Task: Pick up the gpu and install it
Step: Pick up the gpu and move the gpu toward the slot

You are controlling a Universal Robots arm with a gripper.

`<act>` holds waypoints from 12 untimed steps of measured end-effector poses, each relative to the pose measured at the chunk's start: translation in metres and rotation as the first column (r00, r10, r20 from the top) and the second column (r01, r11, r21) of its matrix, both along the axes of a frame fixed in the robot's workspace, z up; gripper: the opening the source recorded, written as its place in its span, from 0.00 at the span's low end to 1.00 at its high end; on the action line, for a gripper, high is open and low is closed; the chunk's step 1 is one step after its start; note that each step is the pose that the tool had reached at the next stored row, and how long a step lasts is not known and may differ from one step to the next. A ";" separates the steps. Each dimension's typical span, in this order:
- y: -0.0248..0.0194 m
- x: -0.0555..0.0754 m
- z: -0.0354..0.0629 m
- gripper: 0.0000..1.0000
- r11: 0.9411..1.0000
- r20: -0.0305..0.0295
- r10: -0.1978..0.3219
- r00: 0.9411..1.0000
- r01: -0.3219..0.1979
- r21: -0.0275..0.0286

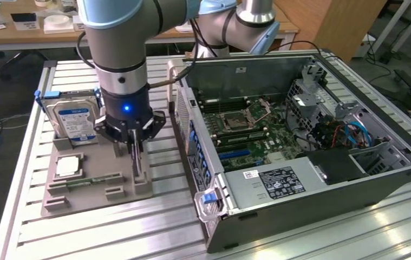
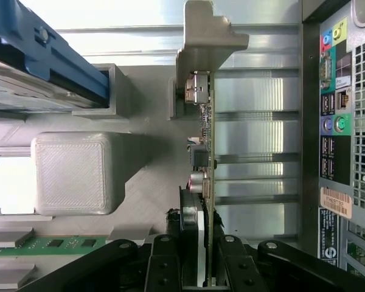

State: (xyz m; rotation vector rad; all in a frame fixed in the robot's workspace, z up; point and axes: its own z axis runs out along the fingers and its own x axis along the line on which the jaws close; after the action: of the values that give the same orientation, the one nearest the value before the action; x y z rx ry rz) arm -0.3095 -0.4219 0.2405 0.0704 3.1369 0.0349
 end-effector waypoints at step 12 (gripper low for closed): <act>0.0000 0.000 0.0149 0.28 1.000 0.000 0.000 1.000 0.000 0.015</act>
State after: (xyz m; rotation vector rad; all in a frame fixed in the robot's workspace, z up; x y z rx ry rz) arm -0.3094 -0.4219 0.2554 0.0703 3.1369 0.0587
